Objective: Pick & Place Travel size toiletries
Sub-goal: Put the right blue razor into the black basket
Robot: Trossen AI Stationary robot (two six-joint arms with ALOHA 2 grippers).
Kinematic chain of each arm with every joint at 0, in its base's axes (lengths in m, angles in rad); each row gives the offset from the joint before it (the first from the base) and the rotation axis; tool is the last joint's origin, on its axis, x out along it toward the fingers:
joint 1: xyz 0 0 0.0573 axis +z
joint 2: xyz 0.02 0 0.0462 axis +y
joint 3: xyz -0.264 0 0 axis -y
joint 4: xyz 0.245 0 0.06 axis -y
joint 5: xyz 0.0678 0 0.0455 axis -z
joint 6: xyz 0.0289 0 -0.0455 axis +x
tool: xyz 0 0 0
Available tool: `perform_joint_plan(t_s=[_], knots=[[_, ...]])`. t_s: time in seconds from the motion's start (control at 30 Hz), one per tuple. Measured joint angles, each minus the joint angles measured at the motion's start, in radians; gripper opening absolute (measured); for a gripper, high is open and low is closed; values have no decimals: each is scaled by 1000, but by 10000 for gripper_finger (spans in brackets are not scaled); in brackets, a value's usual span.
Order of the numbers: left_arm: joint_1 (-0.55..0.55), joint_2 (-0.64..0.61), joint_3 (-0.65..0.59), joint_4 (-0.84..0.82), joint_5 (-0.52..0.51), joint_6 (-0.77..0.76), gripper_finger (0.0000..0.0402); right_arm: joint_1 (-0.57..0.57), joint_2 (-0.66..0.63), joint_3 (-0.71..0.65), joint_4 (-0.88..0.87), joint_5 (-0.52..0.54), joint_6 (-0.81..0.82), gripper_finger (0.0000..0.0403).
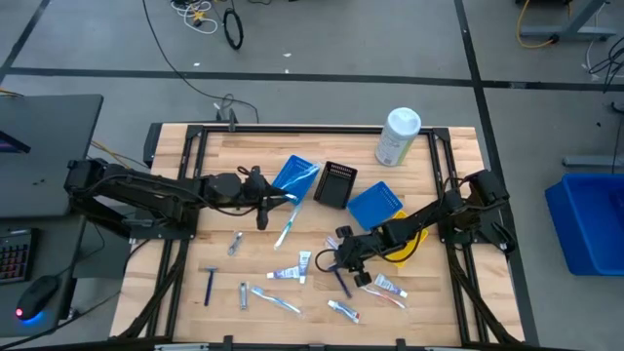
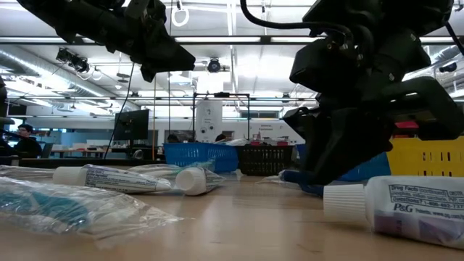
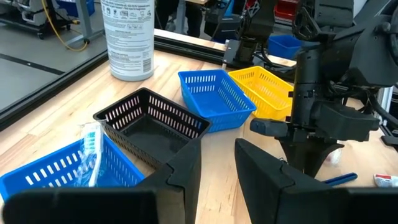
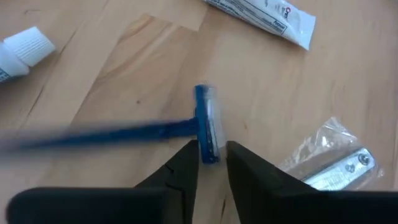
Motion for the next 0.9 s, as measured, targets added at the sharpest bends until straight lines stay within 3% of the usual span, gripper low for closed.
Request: perform_joint_plan(t_s=[0.2, 0.63, 0.9], knots=[[0, 0, 0, 0, 0, 0, 105, 0, 0, 0, 2, -28, 0, 50], [0, 0, 0, 1, 0, 0, 105, 0, 0, 0, 29, -25, 0, 43], [0, 0, 0, 1, 0, 0, 105, 0, -1, 0, 28, 9, 0, 9]])
